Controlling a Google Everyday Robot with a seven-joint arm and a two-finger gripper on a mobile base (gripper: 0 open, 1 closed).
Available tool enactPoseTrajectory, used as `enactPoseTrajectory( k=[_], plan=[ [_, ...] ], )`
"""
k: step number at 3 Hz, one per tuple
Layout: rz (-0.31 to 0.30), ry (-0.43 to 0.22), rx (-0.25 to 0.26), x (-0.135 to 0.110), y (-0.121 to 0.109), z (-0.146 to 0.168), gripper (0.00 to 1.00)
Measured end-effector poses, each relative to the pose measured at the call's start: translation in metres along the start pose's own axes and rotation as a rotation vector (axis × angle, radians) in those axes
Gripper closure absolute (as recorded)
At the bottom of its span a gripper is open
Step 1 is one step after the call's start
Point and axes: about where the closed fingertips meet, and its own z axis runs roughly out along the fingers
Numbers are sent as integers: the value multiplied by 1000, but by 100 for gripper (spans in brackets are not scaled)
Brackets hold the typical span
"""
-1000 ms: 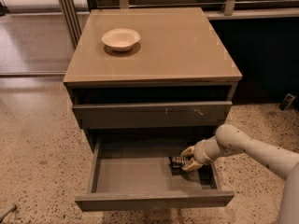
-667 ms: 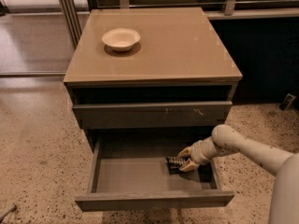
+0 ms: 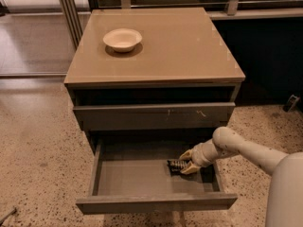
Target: Place rxbar chocolate into middle drawer
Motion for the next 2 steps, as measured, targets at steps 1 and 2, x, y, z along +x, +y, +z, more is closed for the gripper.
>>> enactPoseTrajectory(
  k=[1, 2],
  plan=[
    [0, 0, 0, 0, 0, 0, 59],
    [0, 0, 0, 0, 0, 0, 35]
  ],
)
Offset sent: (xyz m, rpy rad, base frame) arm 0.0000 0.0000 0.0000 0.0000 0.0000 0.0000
